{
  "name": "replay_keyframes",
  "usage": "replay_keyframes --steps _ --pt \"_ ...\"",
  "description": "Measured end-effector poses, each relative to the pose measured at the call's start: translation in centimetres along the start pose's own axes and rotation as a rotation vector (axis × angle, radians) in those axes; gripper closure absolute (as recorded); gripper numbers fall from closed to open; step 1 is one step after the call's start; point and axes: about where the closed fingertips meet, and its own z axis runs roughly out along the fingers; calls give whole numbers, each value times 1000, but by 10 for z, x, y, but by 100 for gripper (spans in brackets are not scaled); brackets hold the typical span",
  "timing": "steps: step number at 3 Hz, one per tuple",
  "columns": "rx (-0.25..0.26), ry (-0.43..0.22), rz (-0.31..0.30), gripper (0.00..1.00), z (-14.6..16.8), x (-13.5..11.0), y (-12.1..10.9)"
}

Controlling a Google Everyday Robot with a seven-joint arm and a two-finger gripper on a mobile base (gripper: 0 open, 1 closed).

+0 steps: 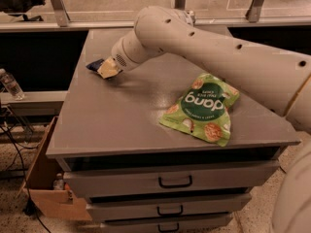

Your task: Move rxbar blueberry near 7up can

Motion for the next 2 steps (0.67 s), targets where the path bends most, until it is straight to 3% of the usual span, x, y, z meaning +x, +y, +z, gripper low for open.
replay_keyframes --steps 1,2 --pt "60 36 -30 100 -47 6 -9" --pt "121 97 -37 100 -98 31 -25"
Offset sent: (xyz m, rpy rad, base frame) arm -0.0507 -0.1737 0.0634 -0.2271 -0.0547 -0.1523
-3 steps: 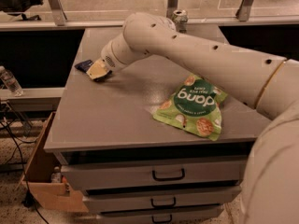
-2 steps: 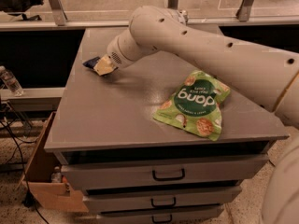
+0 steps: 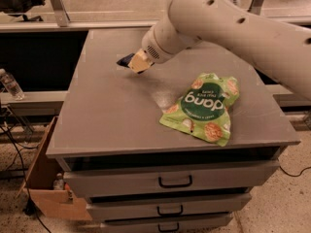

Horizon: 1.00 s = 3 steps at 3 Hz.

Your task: Move rxbar blueberry near 7up can

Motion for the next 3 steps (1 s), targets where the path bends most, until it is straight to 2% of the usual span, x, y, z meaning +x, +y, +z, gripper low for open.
replay_keyframes --steps 2,3 --pt "12 12 15 100 -1 9 -5" --pt "49 9 43 100 3 24 -40"
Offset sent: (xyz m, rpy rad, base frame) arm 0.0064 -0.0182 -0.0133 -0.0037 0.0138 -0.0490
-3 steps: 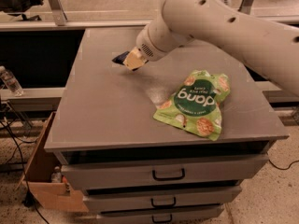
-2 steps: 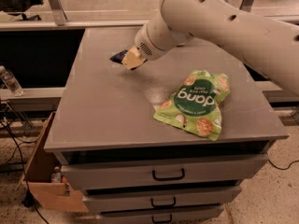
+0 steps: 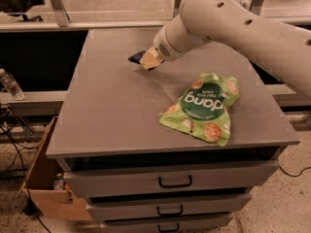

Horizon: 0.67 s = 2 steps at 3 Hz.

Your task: Move rxbar blueberry near 7up can

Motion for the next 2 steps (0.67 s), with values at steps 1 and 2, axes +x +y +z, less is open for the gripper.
replay_keyframes --steps 1,2 --pt "39 4 23 100 13 13 -42" --pt "62 13 42 100 24 23 -73"
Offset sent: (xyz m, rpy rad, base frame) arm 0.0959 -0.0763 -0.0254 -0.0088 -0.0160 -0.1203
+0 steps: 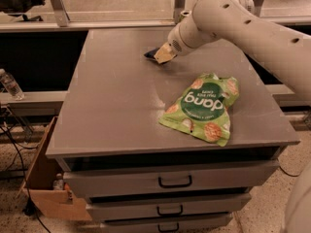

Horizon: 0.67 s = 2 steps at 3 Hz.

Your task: Move rxbar blueberry near 7up can

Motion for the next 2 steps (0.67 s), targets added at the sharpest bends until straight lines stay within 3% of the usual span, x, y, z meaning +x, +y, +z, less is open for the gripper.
replay_keyframes --steps 2 --pt "31 1 8 100 17 17 -40"
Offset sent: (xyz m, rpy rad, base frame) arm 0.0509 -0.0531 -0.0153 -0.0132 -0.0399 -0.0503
